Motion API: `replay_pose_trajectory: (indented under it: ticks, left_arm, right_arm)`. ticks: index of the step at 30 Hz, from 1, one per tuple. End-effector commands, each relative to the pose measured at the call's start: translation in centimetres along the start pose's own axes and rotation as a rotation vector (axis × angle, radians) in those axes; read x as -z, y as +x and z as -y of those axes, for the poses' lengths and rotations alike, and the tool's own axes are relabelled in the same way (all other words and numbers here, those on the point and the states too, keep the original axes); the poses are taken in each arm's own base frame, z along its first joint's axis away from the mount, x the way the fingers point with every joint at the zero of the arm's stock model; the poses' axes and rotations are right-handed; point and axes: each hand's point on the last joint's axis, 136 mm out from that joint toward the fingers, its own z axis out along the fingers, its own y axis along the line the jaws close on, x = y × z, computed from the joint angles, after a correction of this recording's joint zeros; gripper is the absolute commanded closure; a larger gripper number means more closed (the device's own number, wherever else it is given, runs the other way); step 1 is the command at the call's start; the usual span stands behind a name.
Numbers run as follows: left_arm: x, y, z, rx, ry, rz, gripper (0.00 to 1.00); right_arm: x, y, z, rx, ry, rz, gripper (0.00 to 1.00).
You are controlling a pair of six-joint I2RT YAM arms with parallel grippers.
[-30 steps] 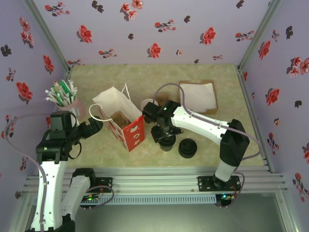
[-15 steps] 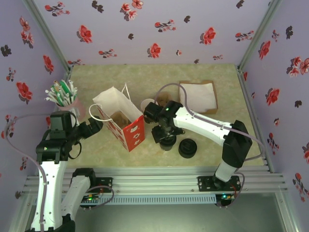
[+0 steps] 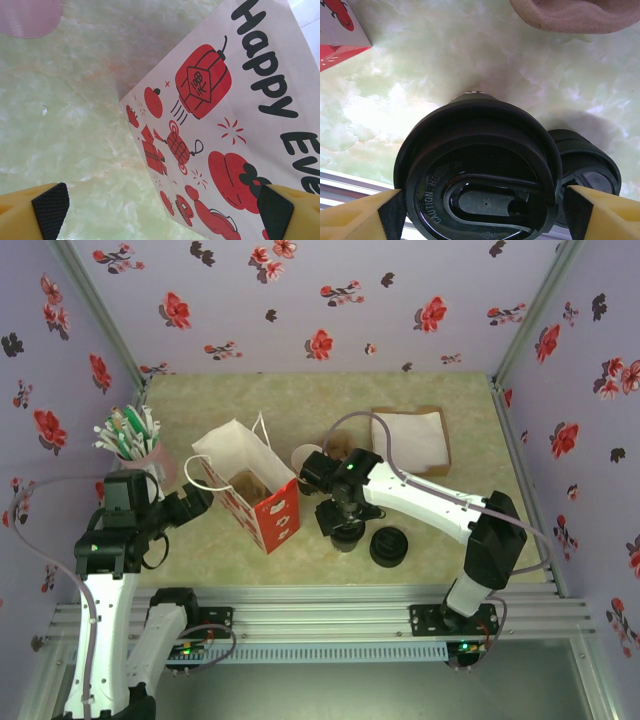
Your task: Pack the takeout coffee
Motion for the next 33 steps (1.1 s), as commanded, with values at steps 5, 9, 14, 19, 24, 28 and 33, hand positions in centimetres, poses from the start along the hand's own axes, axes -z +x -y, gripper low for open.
replay_pose_trajectory:
  ticks: [5, 9, 14, 19, 24, 28, 33]
  left_arm:
    - [0.2, 0.0, -0.3, -0.013, -0.009, 0.014, 0.01]
    - [0.2, 0.0, -0.3, -0.013, -0.009, 0.016, 0.01]
    - [0.2, 0.1, -0.4, -0.012, -0.01, 0.014, 0.01]
    - [0.2, 0.0, -0.3, -0.012, -0.009, 0.015, 0.01]
    - [0.8, -0.3, -0.3, -0.014, -0.011, 0.043, 0.01]
    - [1.9, -0.7, -0.3, -0.015, -0.012, 0.084, 0.01]
    - [4.0, -1.5, -0.1, -0.026, -0.018, 0.142, 0.01]
  right_arm:
    - [-0.3, 0.3, 0.5, 0.002, 0.028, 0.001, 0.19]
    - [-0.6, 0.4, 0.5, 0.001, 0.029, -0.006, 0.18]
    - [-0.6, 0.3, 0.4, 0.001, 0.024, -0.005, 0.2]
    - [-0.6, 0.4, 0.4, 0.002, 0.025, -0.006, 0.21]
    - [-0.7, 0.5, 0.4, 0.003, 0.023, -0.008, 0.23]
    - [-0.4, 0.5, 0.4, 0.004, 0.017, 0.0, 0.26]
    - [-0.1, 0.6, 0.6, 0.003, 0.018, 0.004, 0.29]
